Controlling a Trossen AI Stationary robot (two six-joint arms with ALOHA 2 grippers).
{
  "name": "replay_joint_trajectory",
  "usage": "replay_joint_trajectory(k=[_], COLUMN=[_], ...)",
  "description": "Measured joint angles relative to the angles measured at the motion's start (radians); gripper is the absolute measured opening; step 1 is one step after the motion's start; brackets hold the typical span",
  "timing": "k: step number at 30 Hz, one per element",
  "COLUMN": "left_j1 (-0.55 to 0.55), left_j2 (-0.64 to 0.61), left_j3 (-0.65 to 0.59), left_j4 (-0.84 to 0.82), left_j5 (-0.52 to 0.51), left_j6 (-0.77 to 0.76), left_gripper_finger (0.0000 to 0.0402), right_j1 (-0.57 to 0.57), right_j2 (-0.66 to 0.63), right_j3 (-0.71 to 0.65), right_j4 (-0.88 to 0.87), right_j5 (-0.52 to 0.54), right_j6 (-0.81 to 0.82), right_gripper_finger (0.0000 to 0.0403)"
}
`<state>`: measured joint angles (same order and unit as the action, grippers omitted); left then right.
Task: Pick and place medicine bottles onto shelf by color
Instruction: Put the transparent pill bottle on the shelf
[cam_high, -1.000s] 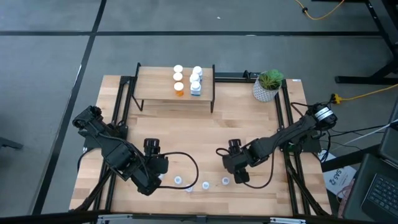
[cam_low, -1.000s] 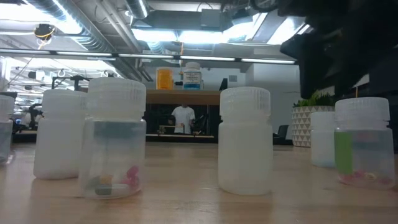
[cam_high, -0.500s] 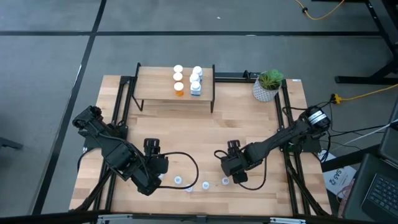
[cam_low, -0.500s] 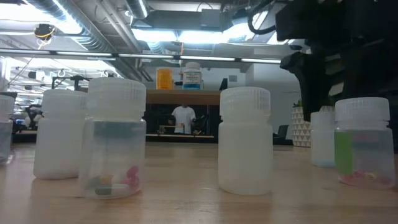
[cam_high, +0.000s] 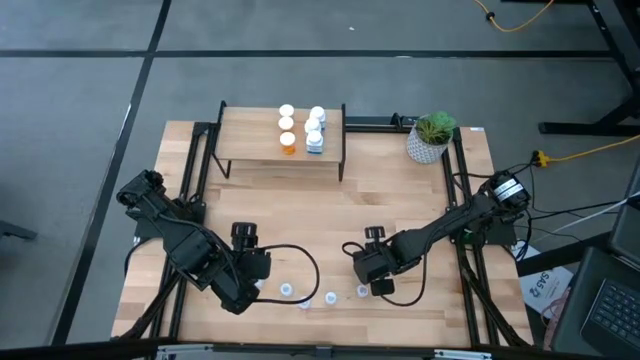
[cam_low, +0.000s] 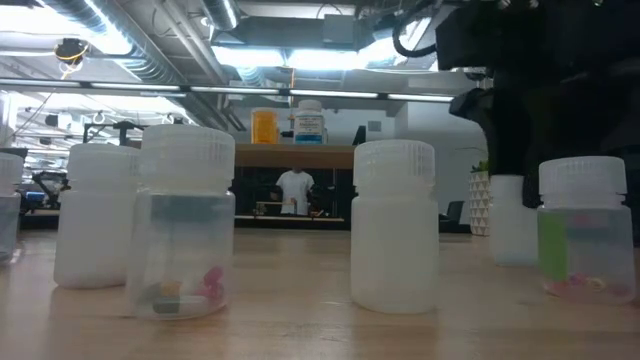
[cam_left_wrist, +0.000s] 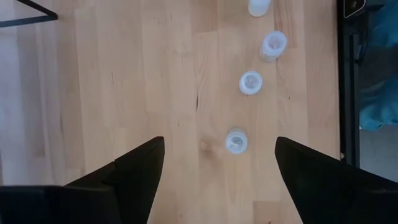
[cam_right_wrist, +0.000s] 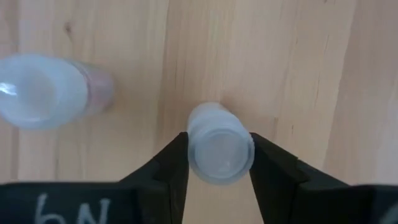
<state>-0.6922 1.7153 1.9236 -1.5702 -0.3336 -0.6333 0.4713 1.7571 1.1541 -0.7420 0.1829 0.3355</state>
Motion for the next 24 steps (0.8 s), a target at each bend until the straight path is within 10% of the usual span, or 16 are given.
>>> replay_joint_trajectory(k=[24], left_j1=[-0.092], left_j2=[-0.03], left_j3=[0.0], left_j4=[-0.001], left_j5=[-0.051], left_j6=[0.033], left_gripper_finger=[0.03], right_j1=[-0.263], right_j2=[-0.002], right_j3=[0.492], right_j4=[-0.063], right_j5=[0.114], right_j6=[-0.339], right_gripper_finger=[0.0139])
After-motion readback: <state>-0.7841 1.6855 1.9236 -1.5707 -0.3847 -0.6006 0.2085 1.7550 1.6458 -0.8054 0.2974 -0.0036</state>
